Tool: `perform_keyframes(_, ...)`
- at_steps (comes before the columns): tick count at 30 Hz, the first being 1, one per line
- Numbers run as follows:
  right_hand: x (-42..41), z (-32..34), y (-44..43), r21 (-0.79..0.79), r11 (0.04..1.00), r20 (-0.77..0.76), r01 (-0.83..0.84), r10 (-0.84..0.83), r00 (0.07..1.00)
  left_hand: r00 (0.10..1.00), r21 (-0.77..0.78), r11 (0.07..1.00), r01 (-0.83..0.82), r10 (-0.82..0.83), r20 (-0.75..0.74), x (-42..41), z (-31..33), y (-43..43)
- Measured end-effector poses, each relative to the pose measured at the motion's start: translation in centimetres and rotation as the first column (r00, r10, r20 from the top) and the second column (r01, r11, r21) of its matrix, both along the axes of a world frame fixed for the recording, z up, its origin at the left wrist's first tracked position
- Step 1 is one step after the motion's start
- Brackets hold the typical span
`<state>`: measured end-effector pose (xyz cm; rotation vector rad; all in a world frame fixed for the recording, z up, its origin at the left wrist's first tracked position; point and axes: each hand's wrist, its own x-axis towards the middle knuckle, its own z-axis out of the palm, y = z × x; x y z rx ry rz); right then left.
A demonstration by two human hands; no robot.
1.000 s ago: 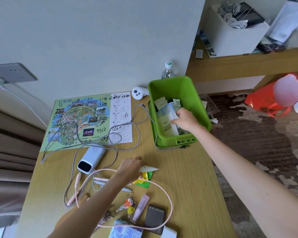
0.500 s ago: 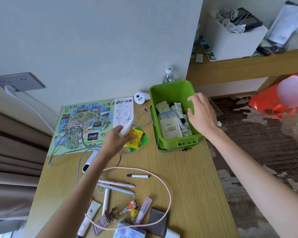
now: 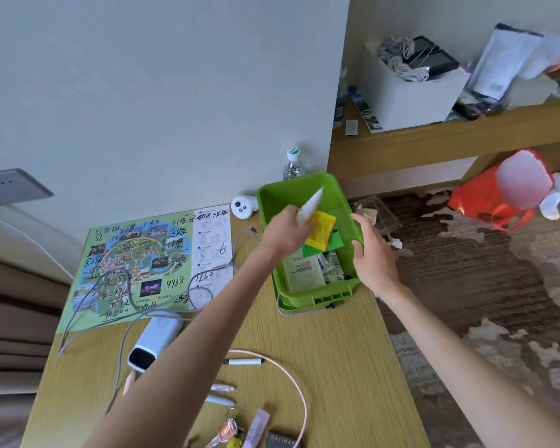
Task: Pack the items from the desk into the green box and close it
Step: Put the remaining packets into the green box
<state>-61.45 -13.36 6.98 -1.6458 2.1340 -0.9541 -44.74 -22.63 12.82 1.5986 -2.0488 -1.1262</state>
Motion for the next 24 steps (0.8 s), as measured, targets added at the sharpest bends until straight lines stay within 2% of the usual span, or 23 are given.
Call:
perform_keyframes(2,-0.2,-0.5,0.0,-0.019,1.000,0.014,-0.006,0.006,1.000,0.987,0.045,0.997,0.064,-0.070,0.143,-1.8,-1.3,-0.2)
perform_keyframes(5,-0.4,-1.0,-0.1,-0.039,0.999,0.025,-0.003,0.004,1.000,0.930,0.199,0.970,0.137,-0.195,0.312,-3.3,-3.5,0.3)
perform_keyframes(8,-0.5,-1.1,-0.1,-0.055,0.999,0.047,0.003,0.000,0.999,0.899,0.272,0.956,0.109,-0.212,0.384,-3.7,-5.1,0.8)
perform_keyframes(10,-0.4,-1.1,-0.1,-0.054,0.998,0.053,0.020,-0.017,0.998,0.924,0.231,0.973,0.015,-0.102,0.368,-3.8,-5.2,0.7)
perform_keyframes(12,-0.4,-1.1,-0.1,-0.054,0.998,0.047,0.042,-0.040,0.998,0.958,0.173,0.981,-0.085,0.033,0.285,-4.3,-4.9,0.5)
perform_keyframes(14,-0.3,-0.9,-0.1,-0.052,0.998,0.043,0.047,-0.045,0.998,0.978,0.156,0.980,-0.122,0.092,0.188,-4.9,-4.8,0.5)
perform_keyframes(16,-0.2,-0.7,-0.1,-0.049,0.998,0.043,0.038,-0.036,0.998,0.987,0.207,0.975,-0.085,0.054,0.153,-5.7,-4.9,0.7)
perform_keyframes(19,-0.2,-0.5,0.0,-0.033,0.999,0.029,0.040,-0.039,0.999,0.948,0.269,0.962,0.054,-0.134,0.288,-6.2,-5.4,1.2)
perform_keyframes(21,-0.2,-0.4,0.0,-0.027,0.999,0.020,0.043,-0.043,0.999,0.945,0.217,0.970,0.106,-0.166,0.282,-5.8,-5.0,1.3)
perform_keyframes(24,-0.3,-0.5,0.0,-0.032,0.999,0.011,0.039,-0.039,0.999,0.983,0.036,0.992,0.125,-0.129,0.134,-3.8,-3.1,1.2)
